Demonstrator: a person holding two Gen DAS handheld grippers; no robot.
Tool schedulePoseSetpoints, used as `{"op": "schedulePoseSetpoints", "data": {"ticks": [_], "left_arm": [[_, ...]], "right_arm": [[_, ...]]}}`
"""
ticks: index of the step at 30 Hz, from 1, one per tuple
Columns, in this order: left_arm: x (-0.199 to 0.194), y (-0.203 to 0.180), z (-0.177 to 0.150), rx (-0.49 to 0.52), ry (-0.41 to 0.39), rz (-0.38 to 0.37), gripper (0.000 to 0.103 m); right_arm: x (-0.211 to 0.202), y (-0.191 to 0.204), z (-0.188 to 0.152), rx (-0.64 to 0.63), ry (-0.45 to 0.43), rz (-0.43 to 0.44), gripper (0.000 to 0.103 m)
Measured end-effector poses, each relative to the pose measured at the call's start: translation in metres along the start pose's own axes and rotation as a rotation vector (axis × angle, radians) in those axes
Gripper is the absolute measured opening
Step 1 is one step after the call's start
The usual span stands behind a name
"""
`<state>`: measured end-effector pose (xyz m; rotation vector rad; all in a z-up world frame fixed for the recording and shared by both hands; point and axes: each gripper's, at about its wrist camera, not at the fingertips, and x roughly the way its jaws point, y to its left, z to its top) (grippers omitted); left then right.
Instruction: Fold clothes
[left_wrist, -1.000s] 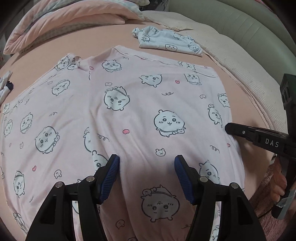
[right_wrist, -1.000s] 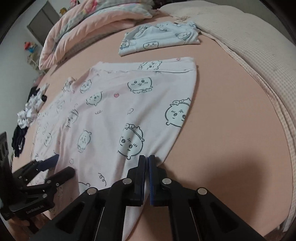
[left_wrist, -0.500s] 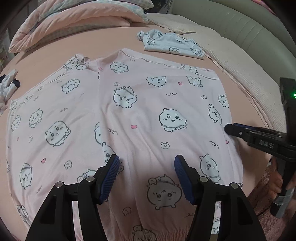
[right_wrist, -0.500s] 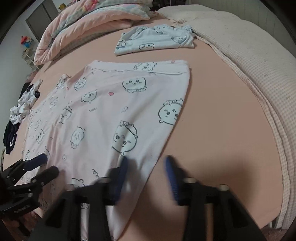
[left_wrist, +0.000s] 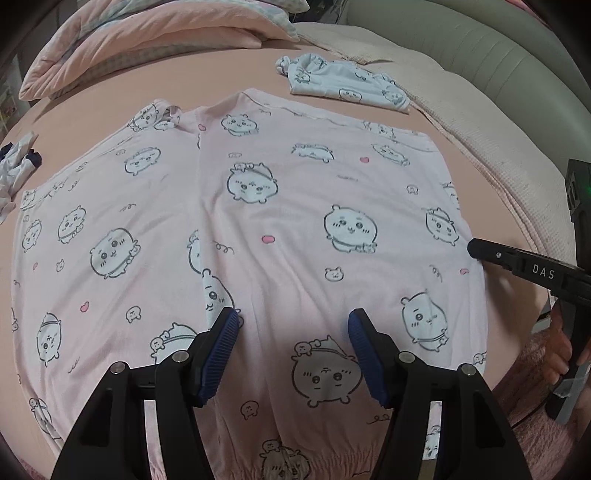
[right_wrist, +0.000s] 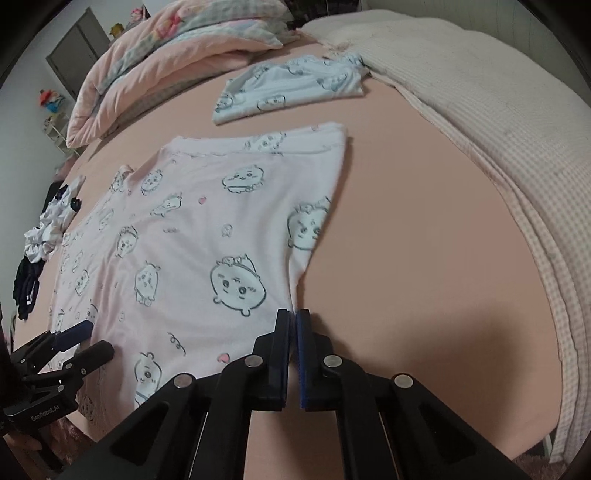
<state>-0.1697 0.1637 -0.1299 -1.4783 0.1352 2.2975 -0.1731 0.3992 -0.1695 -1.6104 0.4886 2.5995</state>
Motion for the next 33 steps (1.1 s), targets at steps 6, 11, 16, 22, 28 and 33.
{"op": "schedulePoseSetpoints", "data": {"ticks": [6, 11, 16, 22, 28, 33], "left_arm": [[-0.007, -0.003, 0.001, 0.026, -0.03, -0.027, 0.06], [-0.006, -0.01, 0.013, 0.053, -0.042, -0.043, 0.06], [0.003, -0.012, 0.017, 0.057, -0.032, -0.046, 0.06], [0.008, -0.004, 0.018, 0.051, -0.019, -0.052, 0.06], [0.01, 0.012, 0.032, 0.048, -0.039, -0.016, 0.06], [0.026, 0.002, 0.027, 0.153, -0.006, 0.092, 0.06]], "right_arm": [[-0.018, -0.011, 0.011, 0.069, -0.057, 0.002, 0.006], [-0.004, -0.021, 0.032, 0.095, -0.023, 0.057, 0.016], [0.025, -0.027, 0.046, 0.143, 0.024, 0.118, 0.022], [0.023, -0.012, 0.053, 0.014, -0.033, -0.042, 0.0], [0.006, -0.044, 0.058, 0.079, -0.092, -0.205, 0.0], [-0.003, 0.02, 0.041, -0.141, -0.094, -0.015, 0.0]]}}
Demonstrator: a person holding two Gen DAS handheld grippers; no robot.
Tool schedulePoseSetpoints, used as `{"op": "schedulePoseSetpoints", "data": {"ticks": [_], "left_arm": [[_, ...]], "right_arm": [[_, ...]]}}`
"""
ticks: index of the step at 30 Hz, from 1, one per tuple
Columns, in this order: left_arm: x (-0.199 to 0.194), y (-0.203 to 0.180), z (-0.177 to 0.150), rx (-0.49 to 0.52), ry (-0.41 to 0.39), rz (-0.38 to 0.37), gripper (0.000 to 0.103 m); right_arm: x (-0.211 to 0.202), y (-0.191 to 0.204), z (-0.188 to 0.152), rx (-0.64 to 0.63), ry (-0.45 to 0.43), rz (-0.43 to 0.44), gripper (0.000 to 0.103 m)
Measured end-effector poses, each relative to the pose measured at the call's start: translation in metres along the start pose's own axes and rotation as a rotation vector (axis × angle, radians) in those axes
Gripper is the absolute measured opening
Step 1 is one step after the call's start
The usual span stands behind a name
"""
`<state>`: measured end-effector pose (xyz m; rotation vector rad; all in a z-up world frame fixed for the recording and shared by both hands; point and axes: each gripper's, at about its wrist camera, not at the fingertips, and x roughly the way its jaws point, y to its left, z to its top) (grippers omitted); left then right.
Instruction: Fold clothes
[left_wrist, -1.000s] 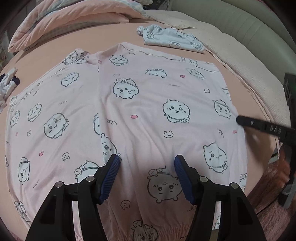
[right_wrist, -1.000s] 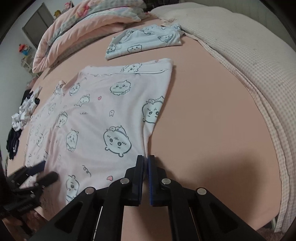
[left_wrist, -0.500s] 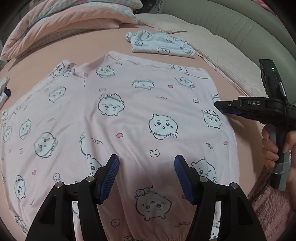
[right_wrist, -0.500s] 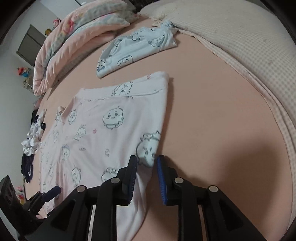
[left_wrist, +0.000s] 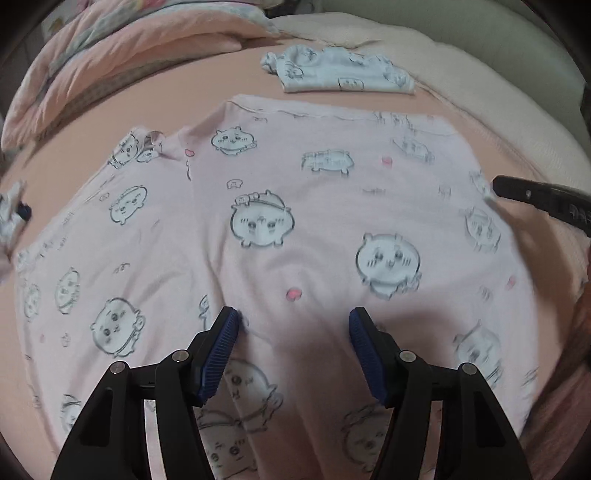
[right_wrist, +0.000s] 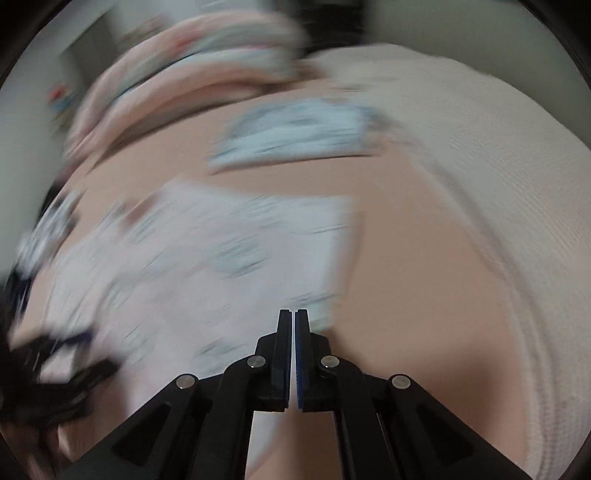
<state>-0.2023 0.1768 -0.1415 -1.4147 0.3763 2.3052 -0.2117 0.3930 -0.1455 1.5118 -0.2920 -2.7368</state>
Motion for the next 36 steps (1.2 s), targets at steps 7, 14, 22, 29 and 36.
{"op": "schedulePoseSetpoints", "data": {"ticks": [7, 14, 22, 29, 36], "left_arm": [[-0.028, 0.021, -0.034, -0.022, 0.011, 0.01, 0.06], [-0.025, -0.023, -0.046, 0.108, 0.049, 0.03, 0.062], [-0.062, 0.003, -0.068, 0.004, 0.057, -0.04, 0.062], [-0.055, 0.003, -0.089, -0.053, 0.126, -0.031, 0.062], [-0.092, 0.049, -0.118, -0.146, 0.066, 0.003, 0.062]], "right_arm": [[0.008, 0.015, -0.015, -0.117, 0.044, -0.222, 0.006], [-0.012, 0.078, -0.063, -0.194, 0.13, 0.075, 0.008], [-0.05, 0.084, -0.096, -0.197, 0.08, -0.081, 0.008], [-0.024, 0.151, -0.119, -0.219, 0.147, 0.048, 0.008], [-0.035, 0.148, -0.134, -0.209, 0.214, -0.038, 0.009]]}}
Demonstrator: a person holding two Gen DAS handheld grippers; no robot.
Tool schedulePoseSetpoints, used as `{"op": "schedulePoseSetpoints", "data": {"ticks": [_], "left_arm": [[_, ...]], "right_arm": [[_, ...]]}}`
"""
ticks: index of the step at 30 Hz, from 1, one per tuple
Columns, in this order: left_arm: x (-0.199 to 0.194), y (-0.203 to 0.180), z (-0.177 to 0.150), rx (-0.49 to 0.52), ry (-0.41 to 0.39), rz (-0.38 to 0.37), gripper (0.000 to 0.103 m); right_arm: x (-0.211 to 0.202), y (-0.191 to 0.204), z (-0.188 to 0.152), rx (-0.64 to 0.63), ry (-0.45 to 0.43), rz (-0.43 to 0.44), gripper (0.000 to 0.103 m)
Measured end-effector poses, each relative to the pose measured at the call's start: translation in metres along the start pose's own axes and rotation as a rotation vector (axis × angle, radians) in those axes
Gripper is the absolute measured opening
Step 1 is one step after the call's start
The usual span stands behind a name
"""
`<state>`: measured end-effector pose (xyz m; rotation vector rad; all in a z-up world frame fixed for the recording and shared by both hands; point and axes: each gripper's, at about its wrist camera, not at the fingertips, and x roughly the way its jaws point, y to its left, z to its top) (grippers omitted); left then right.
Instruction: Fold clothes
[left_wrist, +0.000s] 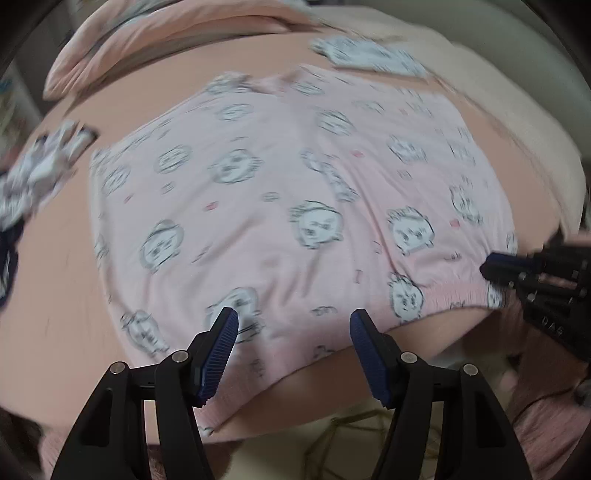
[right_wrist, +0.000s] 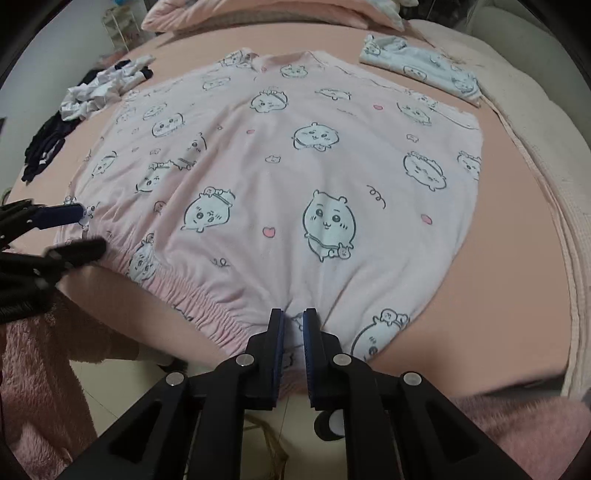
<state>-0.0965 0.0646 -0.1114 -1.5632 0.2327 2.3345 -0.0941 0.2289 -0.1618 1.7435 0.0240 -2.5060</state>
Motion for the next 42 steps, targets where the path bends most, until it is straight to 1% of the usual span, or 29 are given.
{"op": "schedulePoseSetpoints", "data": {"ticks": [1, 2, 3, 5, 6, 7, 9, 10, 11, 12, 13, 14, 15, 16, 17, 18, 19, 20, 21, 23, 27, 28, 29, 32, 36, 37, 38, 39, 42], "left_arm": [[-0.001, 0.006, 0.0, -0.04, -0.009, -0.015, 0.062], [-0.001, 0.013, 0.0, -0.08, -0.019, -0.031, 0.062], [0.004, 0.015, 0.002, -0.097, -0.017, -0.017, 0.062], [0.011, 0.02, -0.008, -0.102, 0.033, 0.046, 0.062], [0.014, 0.025, -0.013, -0.1, 0.059, 0.075, 0.062], [0.015, 0.026, -0.019, -0.105, 0.06, 0.068, 0.062], [0.013, 0.032, -0.031, -0.116, 0.074, 0.06, 0.062], [0.012, 0.033, -0.037, -0.107, 0.088, 0.063, 0.062], [0.008, 0.036, -0.04, -0.108, 0.083, 0.072, 0.062], [0.005, 0.038, -0.043, -0.109, 0.077, 0.081, 0.062], [0.001, 0.041, -0.046, -0.111, 0.07, 0.09, 0.062], [-0.004, 0.046, -0.047, -0.153, 0.04, 0.05, 0.062], [-0.008, 0.052, -0.046, -0.199, 0.017, 0.002, 0.062], [-0.008, 0.057, -0.045, -0.235, 0.006, -0.026, 0.062], [-0.005, 0.061, -0.043, -0.251, 0.013, -0.016, 0.062], [0.001, 0.063, -0.043, -0.254, 0.047, 0.01, 0.062], [0.007, 0.066, -0.042, -0.256, 0.081, 0.037, 0.062], [0.013, 0.069, -0.042, -0.258, 0.115, 0.064, 0.062], [0.011, 0.07, -0.045, -0.271, 0.109, 0.049, 0.062], [0.005, 0.072, -0.048, -0.283, 0.099, 0.037, 0.062], [-0.009, 0.069, -0.048, -0.291, 0.027, 0.023, 0.062], [-0.011, 0.067, -0.045, -0.285, 0.012, 0.017, 0.062], [-0.013, 0.065, -0.041, -0.279, -0.003, 0.011, 0.062], [-0.019, 0.059, -0.046, -0.27, -0.041, -0.004, 0.062], [-0.011, 0.076, -0.044, -0.291, -0.046, -0.019, 0.062], [-0.011, 0.074, -0.047, -0.296, -0.047, -0.023, 0.062], [-0.011, 0.073, -0.05, -0.3, -0.048, -0.027, 0.062], [-0.012, 0.071, -0.053, -0.305, -0.049, -0.03, 0.062], [-0.014, 0.071, -0.056, -0.311, -0.05, -0.041, 0.062]], "right_arm": [[-0.002, 0.004, 0.002, 0.0, -0.02, 0.008, 0.01], [-0.006, 0.011, 0.006, -0.005, -0.058, 0.04, 0.01], [-0.009, 0.018, 0.009, -0.01, -0.096, 0.073, 0.01], [-0.006, 0.023, 0.014, -0.004, -0.121, 0.093, 0.01], [0.002, 0.026, 0.014, -0.005, -0.089, 0.071, 0.01], [0.012, 0.022, 0.013, -0.008, -0.045, 0.035, 0.01], [0.013, 0.01, 0.003, 0.009, -0.057, 0.06, 0.01], [0.01, 0.002, -0.002, 0.04, -0.048, 0.054, 0.01], [0.007, -0.007, -0.006, 0.072, -0.037, 0.046, 0.01], [0.001, -0.014, -0.01, 0.12, -0.049, 0.05, 0.01], [-0.005, -0.021, -0.013, 0.168, -0.061, 0.054, 0.014], [-0.011, -0.028, -0.016, 0.216, -0.074, 0.059, 0.014], [-0.018, -0.03, -0.017, 0.24, -0.107, 0.069, 0.014], [-0.025, -0.03, -0.019, 0.251, -0.147, 0.078, 0.015], [-0.026, -0.028, -0.019, 0.249, -0.161, 0.074, 0.017], [-0.021, -0.027, -0.021, 0.243, -0.147, 0.057, 0.018], [-0.016, -0.026, -0.022, 0.236, -0.131, 0.039, 0.019], [-0.006, -0.027, -0.026, 0.236, -0.084, 0.025, 0.019], [0.003, -0.029, -0.032, 0.246, -0.049, 0.016, 0.019], [-0.001, -0.037, -0.042, 0.298, -0.065, 0.045, 0.019], [-0.013, -0.054, -0.053, 0.421, -0.091, 0.104, 0.02], [-0.015, -0.058, -0.056, 0.457, -0.092, 0.123, 0.023], [-0.017, -0.062, -0.058, 0.493, -0.093, 0.142, 0.03], [-0.01, -0.066, -0.059, 0.55, -0.05, 0.23, 0.034], [0.0, -0.061, -0.063, 0.551, -0.009, 0.279, 0.034], [0.001, -0.059, -0.063, 0.553, -0.004, 0.288, 0.036], [0.001, -0.056, -0.062, 0.554, -0.013, 0.288, 0.04], [0.003, -0.055, -0.061, 0.552, -0.02, 0.292, 0.042], [0.007, -0.055, -0.052, 0.572, -0.026, 0.301, 0.042]]}}
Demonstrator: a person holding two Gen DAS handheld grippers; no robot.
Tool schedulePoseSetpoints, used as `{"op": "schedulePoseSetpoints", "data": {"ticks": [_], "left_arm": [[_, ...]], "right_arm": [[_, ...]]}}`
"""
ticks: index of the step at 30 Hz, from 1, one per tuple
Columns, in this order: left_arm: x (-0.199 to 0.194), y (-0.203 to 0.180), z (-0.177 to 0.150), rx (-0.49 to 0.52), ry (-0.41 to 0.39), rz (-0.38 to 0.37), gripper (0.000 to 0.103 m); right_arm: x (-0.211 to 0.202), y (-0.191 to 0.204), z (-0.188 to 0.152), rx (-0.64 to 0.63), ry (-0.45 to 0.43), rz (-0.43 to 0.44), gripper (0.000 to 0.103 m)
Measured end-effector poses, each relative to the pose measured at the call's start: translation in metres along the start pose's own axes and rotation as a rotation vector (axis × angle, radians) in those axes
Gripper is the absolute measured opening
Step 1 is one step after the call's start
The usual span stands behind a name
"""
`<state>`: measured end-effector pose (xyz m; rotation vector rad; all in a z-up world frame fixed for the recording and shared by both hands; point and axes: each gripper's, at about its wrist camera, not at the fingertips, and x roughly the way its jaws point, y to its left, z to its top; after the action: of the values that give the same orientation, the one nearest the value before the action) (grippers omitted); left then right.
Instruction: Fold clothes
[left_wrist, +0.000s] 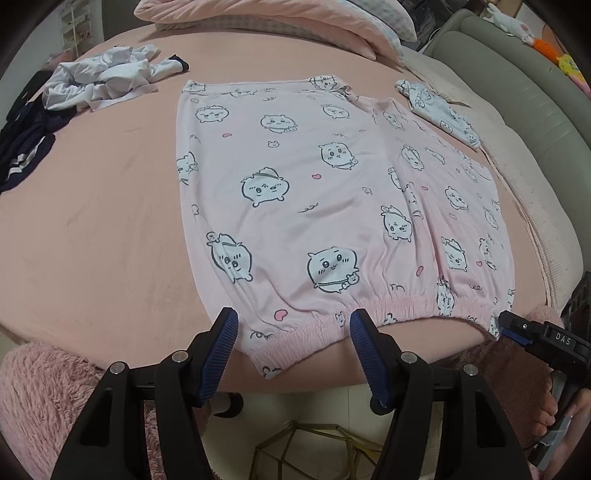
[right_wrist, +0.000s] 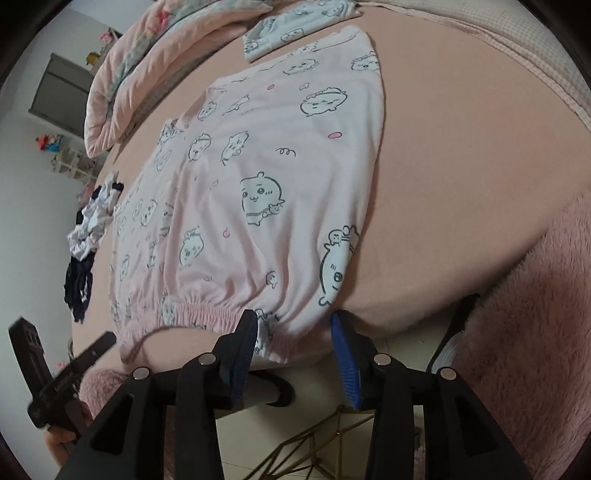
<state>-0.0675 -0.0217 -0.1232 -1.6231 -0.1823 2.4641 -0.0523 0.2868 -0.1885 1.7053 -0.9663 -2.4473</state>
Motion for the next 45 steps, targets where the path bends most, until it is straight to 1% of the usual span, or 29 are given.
{"op": "schedulePoseSetpoints", "data": {"ticks": [2, 4, 6, 7, 8, 11, 13, 15, 16, 18, 20, 23, 27, 29, 32, 35, 36, 37, 38, 39, 40, 41, 43, 44, 45], "left_arm": [[0.0, 0.0, 0.0, -0.006, -0.007, -0.009, 0.062], [0.0, -0.002, 0.001, -0.018, -0.019, -0.031, 0.062], [0.0, 0.0, 0.001, -0.032, -0.034, -0.06, 0.062], [0.0, 0.001, 0.001, -0.039, -0.042, -0.073, 0.062], [0.001, 0.001, 0.001, -0.048, -0.044, -0.086, 0.062], [0.001, 0.002, 0.002, -0.061, -0.056, -0.126, 0.062], [0.0, 0.002, 0.003, -0.063, -0.07, -0.137, 0.062], [-0.002, 0.006, 0.002, -0.072, -0.075, -0.133, 0.062], [-0.003, 0.01, 0.0, -0.081, -0.072, -0.138, 0.062], [-0.001, 0.016, -0.001, -0.102, -0.065, -0.15, 0.062], [0.002, 0.022, -0.002, -0.126, -0.057, -0.168, 0.062], [0.005, 0.027, 0.0, -0.15, -0.047, -0.205, 0.062], [0.006, 0.027, 0.001, -0.147, -0.042, -0.239, 0.062], [0.005, 0.025, 0.0, -0.14, -0.044, -0.248, 0.062], [0.005, 0.025, -0.002, -0.131, -0.044, -0.262, 0.062], [0.006, 0.024, -0.003, -0.118, -0.038, -0.272, 0.062], [0.006, 0.023, -0.004, -0.114, -0.036, -0.274, 0.062], [0.007, 0.022, -0.004, -0.109, -0.033, -0.277, 0.062], [0.007, 0.022, -0.004, -0.107, -0.032, -0.283, 0.062], [0.006, 0.022, -0.003, -0.104, -0.031, -0.289, 0.062], [0.005, 0.019, -0.001, -0.094, -0.032, -0.297, 0.062], [0.004, 0.016, 0.001, -0.084, -0.034, -0.305, 0.062], [0.003, 0.009, 0.006, -0.06, -0.037, -0.321, 0.062], [0.003, 0.002, 0.012, -0.039, -0.037, -0.325, 0.062], [0.006, -0.008, 0.018, -0.006, -0.035, -0.321, 0.062]], "right_arm": [[-0.001, 0.002, 0.0, -0.009, 0.002, -0.008, 0.042], [-0.003, 0.001, -0.003, 0.003, 0.002, 0.004, 0.042], [-0.002, 0.0, -0.002, 0.029, 0.0, 0.064, 0.042], [-0.001, 0.0, -0.002, 0.042, -0.001, 0.095, 0.039], [-0.001, -0.001, -0.002, 0.055, -0.002, 0.126, 0.039], [0.004, 0.009, 0.002, 0.016, -0.009, 0.08, 0.038], [0.004, 0.009, 0.004, 0.033, -0.019, 0.075, 0.038], [0.005, 0.014, 0.004, 0.007, -0.035, 0.029, 0.017], [0.004, 0.014, 0.005, -0.011, -0.042, 0.003, 0.01], [0.0, 0.009, 0.006, 0.008, -0.051, 0.019, 0.009], [-0.005, 0.014, 0.011, -0.015, -0.06, 0.018, 0.008], [-0.012, 0.035, 0.024, -0.1, -0.084, -0.003, 0.008], [-0.01, 0.074, 0.044, -0.193, -0.102, 0.03, 0.007], [-0.003, 0.102, 0.056, -0.256, -0.098, 0.039, 0.007], [0.015, 0.134, 0.065, -0.325, -0.066, 0.061, 0.007], [0.048, 0.158, 0.065, -0.426, -0.013, 0.018, 0.007], [0.063, 0.159, 0.063, -0.451, 0.015, -0.029, 0.008], [0.08, 0.157, 0.061, -0.45, 0.069, -0.061, 0.009], [0.092, 0.151, 0.059, -0.428, 0.115, -0.052, 0.01], [0.087, 0.148, 0.06, -0.413, 0.116, -0.022, 0.011], [0.081, 0.146, 0.061, -0.398, 0.114, 0.009, 0.015], [0.074, 0.144, 0.062, -0.383, 0.112, 0.04, 0.021], [0.051, 0.143, 0.06, -0.376, 0.097, 0.137, 0.026], [0.032, 0.14, 0.058, -0.37, 0.061, 0.187, 0.034], [0.02, 0.136, 0.056, -0.359, 0.031, 0.202, 0.037]]}}
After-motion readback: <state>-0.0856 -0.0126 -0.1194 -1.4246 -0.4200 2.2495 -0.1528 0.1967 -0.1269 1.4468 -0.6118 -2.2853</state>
